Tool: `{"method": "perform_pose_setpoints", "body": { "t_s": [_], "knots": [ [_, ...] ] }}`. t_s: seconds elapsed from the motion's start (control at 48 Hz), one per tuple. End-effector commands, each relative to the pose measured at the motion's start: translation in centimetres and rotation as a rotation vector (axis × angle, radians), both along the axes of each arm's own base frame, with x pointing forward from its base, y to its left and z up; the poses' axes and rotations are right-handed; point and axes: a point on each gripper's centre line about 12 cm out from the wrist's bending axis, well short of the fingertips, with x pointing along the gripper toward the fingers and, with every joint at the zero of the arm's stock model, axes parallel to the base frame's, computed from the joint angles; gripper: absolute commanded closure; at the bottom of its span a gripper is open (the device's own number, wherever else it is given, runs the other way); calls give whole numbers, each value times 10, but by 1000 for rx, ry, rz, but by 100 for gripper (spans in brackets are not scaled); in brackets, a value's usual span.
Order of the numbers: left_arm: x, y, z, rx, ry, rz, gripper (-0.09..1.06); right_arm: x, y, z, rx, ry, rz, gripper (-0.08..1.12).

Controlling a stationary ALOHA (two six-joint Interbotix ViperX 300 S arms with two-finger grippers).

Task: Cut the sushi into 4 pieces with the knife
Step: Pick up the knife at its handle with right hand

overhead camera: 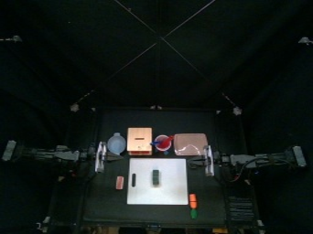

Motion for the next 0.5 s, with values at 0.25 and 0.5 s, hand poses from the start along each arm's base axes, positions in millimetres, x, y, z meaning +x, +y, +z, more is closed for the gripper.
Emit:
{"method": "perform_pose_setpoints", "body": {
  "t_s": [0.25,0.5],
  "knots": [
    [25,-3,-7,7,71,-13,86,37,-54,37,180,142,-232,97],
    [31,-1,-8,9,86,-4,71,66,-120,51,283,435,-412,85]
  ]
}}
